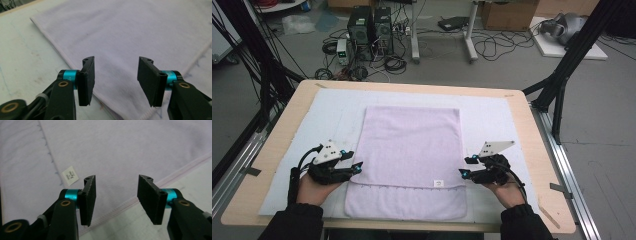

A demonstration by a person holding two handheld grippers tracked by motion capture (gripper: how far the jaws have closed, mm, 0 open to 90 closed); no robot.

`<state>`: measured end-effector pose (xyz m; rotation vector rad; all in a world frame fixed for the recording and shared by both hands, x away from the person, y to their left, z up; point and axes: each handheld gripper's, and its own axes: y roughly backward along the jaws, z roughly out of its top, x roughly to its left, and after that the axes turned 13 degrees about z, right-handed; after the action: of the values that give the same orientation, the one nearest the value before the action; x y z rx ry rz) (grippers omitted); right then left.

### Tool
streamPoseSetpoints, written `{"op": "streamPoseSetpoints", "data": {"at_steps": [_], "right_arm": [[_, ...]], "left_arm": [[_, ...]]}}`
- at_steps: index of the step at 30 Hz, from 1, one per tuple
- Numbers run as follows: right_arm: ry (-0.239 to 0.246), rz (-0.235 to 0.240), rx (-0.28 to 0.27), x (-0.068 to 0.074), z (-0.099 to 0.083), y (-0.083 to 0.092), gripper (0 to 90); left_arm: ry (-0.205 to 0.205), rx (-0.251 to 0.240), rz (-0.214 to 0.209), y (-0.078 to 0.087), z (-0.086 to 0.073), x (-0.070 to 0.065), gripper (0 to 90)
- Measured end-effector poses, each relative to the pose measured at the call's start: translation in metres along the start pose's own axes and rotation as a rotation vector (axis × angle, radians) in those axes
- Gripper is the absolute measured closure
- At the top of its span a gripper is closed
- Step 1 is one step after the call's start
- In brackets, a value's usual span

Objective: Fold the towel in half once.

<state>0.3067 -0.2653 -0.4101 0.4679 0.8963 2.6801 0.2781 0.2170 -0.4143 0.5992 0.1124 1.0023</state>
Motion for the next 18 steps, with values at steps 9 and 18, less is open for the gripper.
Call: {"op": "streamPoseSetpoints", "data": {"at_steps": [9, 18], "right_arm": [[0.047, 0.047, 0.044, 0.004, -0.009, -0.026, 58.5], [0.060, 0.043, 0.083, 0.002, -0.014, -0.034, 69.9]], "left_arm": [[-0.023, 0.038, -0.090, -0.003, -0.017, -0.002, 57.6], [-0.064, 0.109, -0.094, -0.014, -0.025, -0.005, 67.1]]}}
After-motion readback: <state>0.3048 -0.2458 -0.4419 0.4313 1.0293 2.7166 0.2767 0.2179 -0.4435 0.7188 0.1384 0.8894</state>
